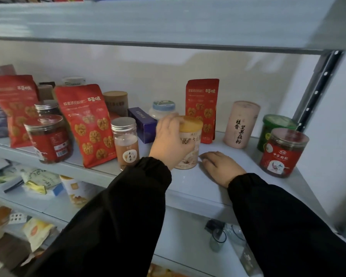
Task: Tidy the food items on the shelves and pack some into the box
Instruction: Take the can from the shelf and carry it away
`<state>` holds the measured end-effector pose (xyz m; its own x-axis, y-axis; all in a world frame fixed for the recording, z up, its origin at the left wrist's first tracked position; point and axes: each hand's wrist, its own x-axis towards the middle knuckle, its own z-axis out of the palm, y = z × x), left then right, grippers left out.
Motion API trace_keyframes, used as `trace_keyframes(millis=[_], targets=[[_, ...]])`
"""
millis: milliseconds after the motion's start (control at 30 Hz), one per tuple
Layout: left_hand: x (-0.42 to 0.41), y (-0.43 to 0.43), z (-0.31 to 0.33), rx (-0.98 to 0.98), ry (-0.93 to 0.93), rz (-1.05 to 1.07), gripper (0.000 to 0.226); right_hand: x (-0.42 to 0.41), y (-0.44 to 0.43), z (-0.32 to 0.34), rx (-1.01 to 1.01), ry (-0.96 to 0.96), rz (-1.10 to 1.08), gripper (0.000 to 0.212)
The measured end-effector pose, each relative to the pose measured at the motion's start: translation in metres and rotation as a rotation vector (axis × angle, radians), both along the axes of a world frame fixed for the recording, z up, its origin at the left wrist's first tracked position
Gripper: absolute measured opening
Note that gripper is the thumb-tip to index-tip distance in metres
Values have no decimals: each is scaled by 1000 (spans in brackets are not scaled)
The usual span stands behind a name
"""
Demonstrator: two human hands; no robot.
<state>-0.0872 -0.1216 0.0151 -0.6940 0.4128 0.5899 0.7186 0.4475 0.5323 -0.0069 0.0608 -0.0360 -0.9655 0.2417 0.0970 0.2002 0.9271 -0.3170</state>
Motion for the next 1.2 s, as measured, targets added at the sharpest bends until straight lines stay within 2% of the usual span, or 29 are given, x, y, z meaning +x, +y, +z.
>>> trace_keyframes(millis=[100, 133, 200, 367, 500, 567, 667, 767, 933, 1067, 1133, 1200], targets=[[-2, 0, -16, 327, -467, -133, 107, 2, 3, 1, -144, 105, -64, 39], [-4, 4, -22, 368, -561, -152, 118, 4, 3, 2, -196, 142, -92, 39], [-4, 12, -32, 299, -617, -140, 126, 8, 3, 4, -304, 209, -140, 39], [-2, 20, -34, 239, -538, -20, 102, 11, 8, 2, -554, 340, -180, 39], [-2, 25, -17, 480, -614, -132, 66, 15, 5, 4, -707, 437, -150, 36], [-2, 31, -9, 600, -666, -282, 69, 16, 5, 4, -754, 482, -103, 38], [2, 38, -13, 598, -685, -412, 77, 19, 5, 5, -788, 450, -18, 46], [10, 43, -30, 569, -689, -465, 65, 19, 3, 7, -837, 403, 36, 51], [11, 42, -34, 531, -621, -500, 48, 16, 4, 6, -826, 406, 66, 56], [8, 39, -40, 489, -567, -454, 55, 16, 4, 5, -826, 408, 71, 56], [3, 38, -43, 479, -562, -420, 62, 16, 3, 4, -826, 414, 72, 62], [1, 38, -46, 444, -551, -397, 60, 16, 3, 4, -837, 424, 64, 70]])
